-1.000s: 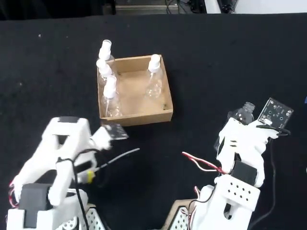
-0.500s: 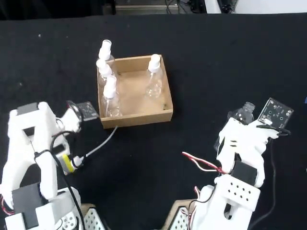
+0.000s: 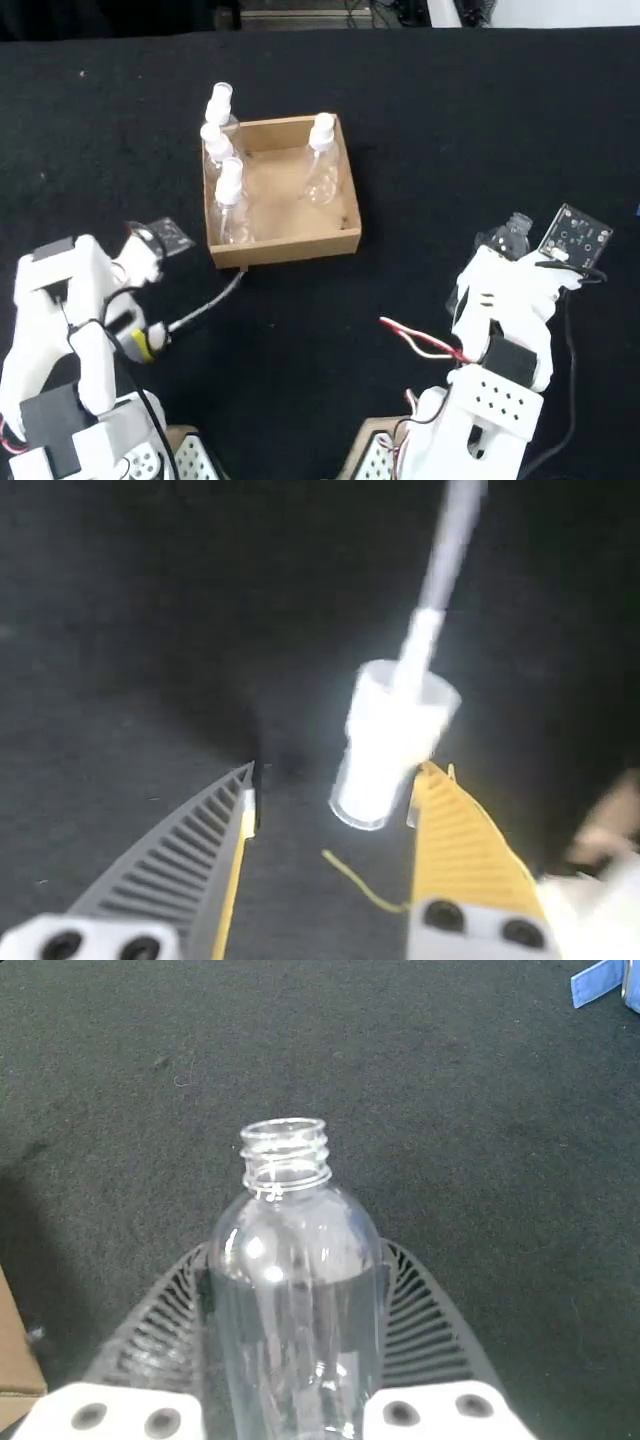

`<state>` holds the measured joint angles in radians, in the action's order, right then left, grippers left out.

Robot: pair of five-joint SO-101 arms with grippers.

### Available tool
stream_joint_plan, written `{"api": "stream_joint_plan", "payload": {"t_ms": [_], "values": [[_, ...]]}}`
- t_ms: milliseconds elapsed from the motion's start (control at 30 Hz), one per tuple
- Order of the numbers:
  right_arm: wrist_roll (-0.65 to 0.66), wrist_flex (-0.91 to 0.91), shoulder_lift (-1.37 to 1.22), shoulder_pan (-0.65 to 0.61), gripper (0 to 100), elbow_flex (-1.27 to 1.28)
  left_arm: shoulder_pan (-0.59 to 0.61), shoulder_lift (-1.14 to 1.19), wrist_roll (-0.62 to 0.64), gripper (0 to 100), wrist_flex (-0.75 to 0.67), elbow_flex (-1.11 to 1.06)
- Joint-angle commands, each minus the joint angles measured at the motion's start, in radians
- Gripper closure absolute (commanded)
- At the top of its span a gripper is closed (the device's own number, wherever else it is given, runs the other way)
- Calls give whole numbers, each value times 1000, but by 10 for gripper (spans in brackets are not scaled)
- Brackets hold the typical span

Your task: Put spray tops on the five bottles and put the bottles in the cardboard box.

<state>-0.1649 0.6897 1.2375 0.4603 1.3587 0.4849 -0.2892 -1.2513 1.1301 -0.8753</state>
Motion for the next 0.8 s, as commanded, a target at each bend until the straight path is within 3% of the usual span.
{"api": "stream_joint_plan", "payload": {"t_ms": [0, 133, 267, 333, 433, 600, 767], "values": [[-5, -31, 35, 14, 987, -8, 79, -17, -17, 776, -92, 58], [-5, -31, 35, 14, 987, -10, 110, -5, 117, 776, -269, 51], [-5, -31, 35, 14, 987, -10, 79, -17, 376, 775, -457, -12], [-5, -31, 35, 14, 987, -8, 67, -23, 499, 775, -460, 2], [-5, -31, 35, 14, 987, -8, 62, -61, 652, 773, -316, 71], [-3, -31, 36, 14, 987, -8, -10, -132, 799, 772, 32, 143], [-3, -31, 36, 14, 987, -10, -125, -150, 1131, 772, 126, 107]]}}
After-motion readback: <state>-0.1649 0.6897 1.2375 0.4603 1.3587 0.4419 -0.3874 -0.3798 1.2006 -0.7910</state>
